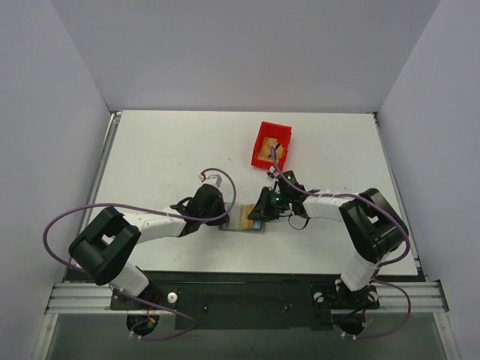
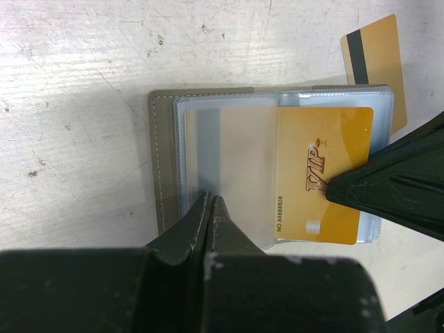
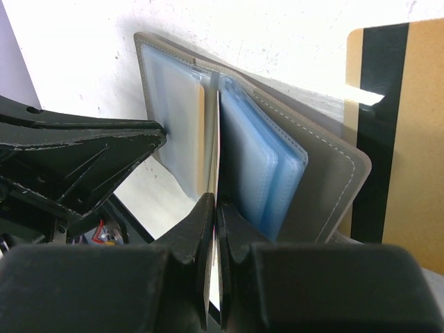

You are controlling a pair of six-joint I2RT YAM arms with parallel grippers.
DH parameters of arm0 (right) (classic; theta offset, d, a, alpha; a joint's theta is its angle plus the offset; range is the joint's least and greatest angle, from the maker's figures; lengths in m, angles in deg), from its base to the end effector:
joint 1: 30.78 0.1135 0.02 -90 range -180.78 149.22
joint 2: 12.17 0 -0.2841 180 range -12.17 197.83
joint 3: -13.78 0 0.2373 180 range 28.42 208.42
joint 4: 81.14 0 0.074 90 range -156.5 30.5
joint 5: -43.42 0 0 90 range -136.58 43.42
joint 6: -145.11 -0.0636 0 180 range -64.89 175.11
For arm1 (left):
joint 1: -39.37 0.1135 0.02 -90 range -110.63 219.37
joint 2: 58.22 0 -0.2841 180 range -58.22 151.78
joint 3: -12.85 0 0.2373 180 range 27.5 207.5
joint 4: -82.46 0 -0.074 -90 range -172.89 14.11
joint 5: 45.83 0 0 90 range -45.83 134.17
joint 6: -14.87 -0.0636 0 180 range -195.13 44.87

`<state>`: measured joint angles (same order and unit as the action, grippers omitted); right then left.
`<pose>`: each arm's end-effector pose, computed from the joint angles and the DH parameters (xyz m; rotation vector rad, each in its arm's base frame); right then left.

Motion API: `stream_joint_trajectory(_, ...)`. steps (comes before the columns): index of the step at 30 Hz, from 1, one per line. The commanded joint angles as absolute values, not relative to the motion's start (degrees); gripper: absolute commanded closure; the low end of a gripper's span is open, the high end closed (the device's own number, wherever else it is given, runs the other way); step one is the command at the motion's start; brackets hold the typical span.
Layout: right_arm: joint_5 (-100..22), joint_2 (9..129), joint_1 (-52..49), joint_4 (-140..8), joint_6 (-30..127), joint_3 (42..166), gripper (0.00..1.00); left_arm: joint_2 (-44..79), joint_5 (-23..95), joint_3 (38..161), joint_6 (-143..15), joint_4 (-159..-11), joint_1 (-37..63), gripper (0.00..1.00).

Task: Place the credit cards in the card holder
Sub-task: Insert the credit card into the card holder.

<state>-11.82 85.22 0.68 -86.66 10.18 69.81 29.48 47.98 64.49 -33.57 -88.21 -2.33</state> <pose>0.2685 0.2068 0.1645 -0.1002 2.4336 1.3520 0.2245 -0.1944 0.1598 -0.0304 2.4497 -0.6067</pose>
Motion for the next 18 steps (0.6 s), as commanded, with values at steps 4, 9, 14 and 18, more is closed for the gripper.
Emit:
stream_joint_trajectory(4,-12.74,84.43,1.47,-90.22,12.22,67.45,1.0,29.84,49.09,63.1,-33.56,-83.33,-2.12,1.0)
stream_joint_trajectory(9,-13.71,83.02,1.47,-89.79,12.57,67.1,1.0,30.02,49.0,63.18,-33.56,-83.33,-2.12,1.0)
stream_joint_trajectory(14,-14.41,81.53,1.56,-89.61,12.74,66.83,1.0,29.93,49.0,63.27,-33.47,-83.24,-2.03,1.0)
stream_joint_trajectory(18,-15.2,80.04,1.47,-89.08,13.1,66.57,1.0,29.84,49.09,63.18,-33.38,-83.24,-2.03,1.0)
